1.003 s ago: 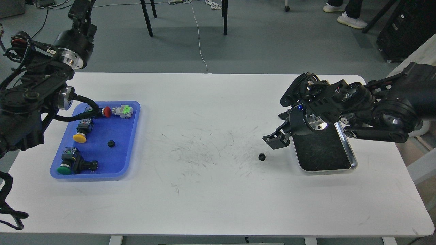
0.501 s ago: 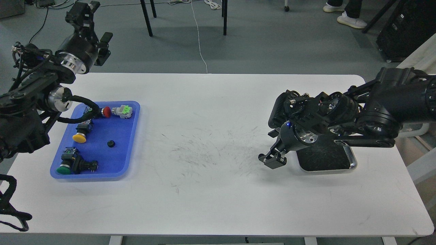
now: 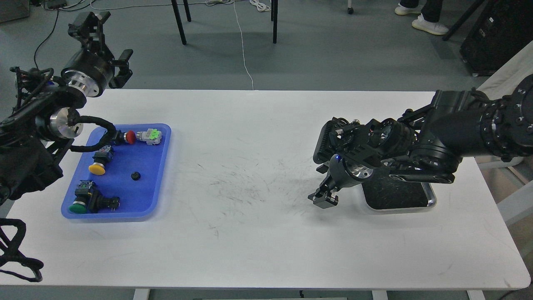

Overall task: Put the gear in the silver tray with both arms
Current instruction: 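Grasp the black gear with the right gripper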

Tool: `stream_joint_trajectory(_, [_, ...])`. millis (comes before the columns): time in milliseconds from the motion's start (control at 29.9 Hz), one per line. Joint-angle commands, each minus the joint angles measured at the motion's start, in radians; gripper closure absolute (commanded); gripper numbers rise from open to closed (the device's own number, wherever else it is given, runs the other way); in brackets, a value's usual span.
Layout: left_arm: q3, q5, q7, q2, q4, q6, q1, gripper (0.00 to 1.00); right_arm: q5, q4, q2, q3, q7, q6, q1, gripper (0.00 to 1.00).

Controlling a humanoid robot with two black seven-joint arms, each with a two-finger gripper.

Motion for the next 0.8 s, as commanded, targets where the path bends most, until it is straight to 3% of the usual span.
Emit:
stream_joint_trajectory(0, [-0.007, -0.003, 0.006, 0.000, 0.001, -0.001, 0.006, 0.02, -0.001, -0.017, 0.005, 0.000, 0.007, 0.005, -0.017, 0.27])
stream_joint_trajectory(435, [-0.012, -0.005, 0.007, -0.005, 0.015, 0.006, 0.009, 0.02, 0.001, -0.100, 0.008, 0.000, 0.024, 0.010, -0.078, 0.34])
stream_joint_trajectory(769, [-0.009, -0.005, 0.007, -0.002, 0.015, 0.006, 0.007, 0.02, 0.001, -0.100, 0.028, 0.000, 0.050, 0.013, -0.075, 0.49])
